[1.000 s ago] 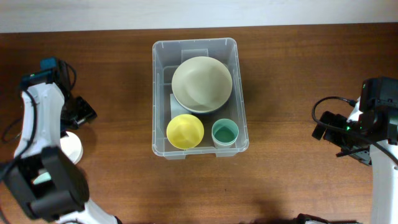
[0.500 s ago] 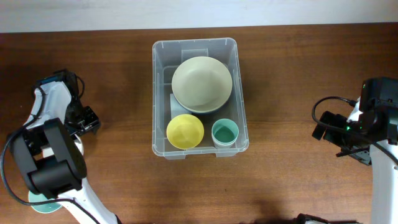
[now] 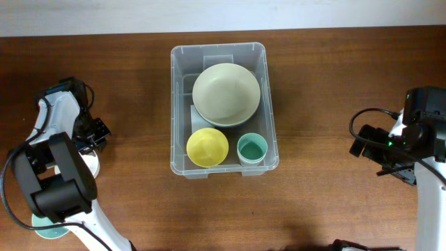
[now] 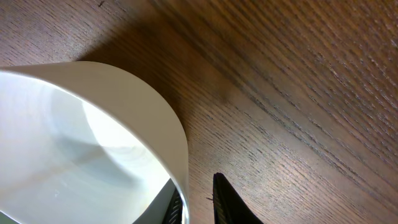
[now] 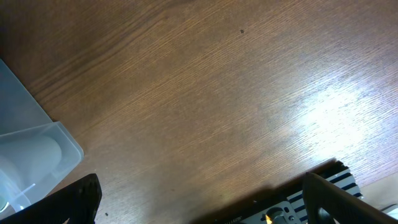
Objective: Pack container
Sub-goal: 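Move the left gripper to the white bowl and grasp its rim, then lower the white bowl into the yellow bowl, release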
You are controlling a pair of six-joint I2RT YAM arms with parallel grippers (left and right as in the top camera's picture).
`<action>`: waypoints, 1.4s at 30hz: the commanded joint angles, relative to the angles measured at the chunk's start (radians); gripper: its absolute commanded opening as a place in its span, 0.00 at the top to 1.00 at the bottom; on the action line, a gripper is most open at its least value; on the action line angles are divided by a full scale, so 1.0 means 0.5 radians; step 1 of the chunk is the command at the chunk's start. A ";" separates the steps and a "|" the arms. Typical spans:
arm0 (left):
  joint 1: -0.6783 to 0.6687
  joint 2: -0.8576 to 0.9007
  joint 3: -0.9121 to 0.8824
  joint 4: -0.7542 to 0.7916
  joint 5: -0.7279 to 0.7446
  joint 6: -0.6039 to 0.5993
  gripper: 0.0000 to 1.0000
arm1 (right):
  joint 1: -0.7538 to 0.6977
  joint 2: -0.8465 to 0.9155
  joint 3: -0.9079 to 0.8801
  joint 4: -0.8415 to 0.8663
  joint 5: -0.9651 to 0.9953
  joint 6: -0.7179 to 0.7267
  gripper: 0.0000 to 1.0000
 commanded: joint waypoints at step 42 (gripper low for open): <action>-1.961 -0.848 0.173 0.014 0.236 -0.242 1.00 | 0.002 0.005 -0.002 -0.002 -0.003 0.000 0.01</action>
